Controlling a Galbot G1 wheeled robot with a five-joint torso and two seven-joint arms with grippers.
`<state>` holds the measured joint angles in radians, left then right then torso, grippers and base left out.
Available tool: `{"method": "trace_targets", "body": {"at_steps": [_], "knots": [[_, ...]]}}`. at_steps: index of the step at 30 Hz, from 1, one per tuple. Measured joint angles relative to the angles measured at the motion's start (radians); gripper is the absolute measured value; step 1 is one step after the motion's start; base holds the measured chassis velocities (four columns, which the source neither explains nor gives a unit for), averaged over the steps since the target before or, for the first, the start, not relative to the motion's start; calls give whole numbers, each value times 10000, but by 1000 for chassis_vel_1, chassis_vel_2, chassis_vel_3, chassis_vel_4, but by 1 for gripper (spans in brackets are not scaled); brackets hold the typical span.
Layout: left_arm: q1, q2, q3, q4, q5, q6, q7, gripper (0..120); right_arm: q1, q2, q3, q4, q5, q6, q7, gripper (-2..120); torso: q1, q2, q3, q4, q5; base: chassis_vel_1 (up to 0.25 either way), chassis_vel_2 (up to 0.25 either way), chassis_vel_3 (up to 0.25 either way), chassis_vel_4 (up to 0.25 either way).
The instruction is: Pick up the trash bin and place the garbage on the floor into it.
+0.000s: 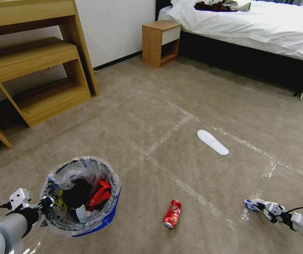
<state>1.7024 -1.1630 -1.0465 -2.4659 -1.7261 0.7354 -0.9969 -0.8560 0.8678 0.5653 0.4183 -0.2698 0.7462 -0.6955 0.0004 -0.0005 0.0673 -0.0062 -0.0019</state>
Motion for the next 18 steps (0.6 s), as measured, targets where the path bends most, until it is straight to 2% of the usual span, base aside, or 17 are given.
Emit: {"method": "trace_targets", "body": {"at_steps": [2, 10, 13, 18], "knots": [[-29, 4, 1, 30, 5, 0, 0, 0, 2, 15, -29, 63, 75, -9, -2, 0, 0, 0, 0, 0, 0, 0, 0, 0, 0], [-93, 46, -10, 88, -4, 0, -1, 0, -148, 15, 53, 437, 615, -77, -37, 0, 0, 0, 0, 0, 0, 0, 0, 0, 0], [-115, 39, -2, 104, -4, 0, -1, 0, -300, 10, 125, 669, 1082, -114, -121, 0, 0, 0, 0, 0, -1, 0, 0, 0, 0], [-141, 41, 21, 122, -14, 0, -1, 0, -749, 7, 302, 1604, 2715, -196, -43, 0, 0, 0, 0, -3, 0, 0, 0, 0, 0]]}}
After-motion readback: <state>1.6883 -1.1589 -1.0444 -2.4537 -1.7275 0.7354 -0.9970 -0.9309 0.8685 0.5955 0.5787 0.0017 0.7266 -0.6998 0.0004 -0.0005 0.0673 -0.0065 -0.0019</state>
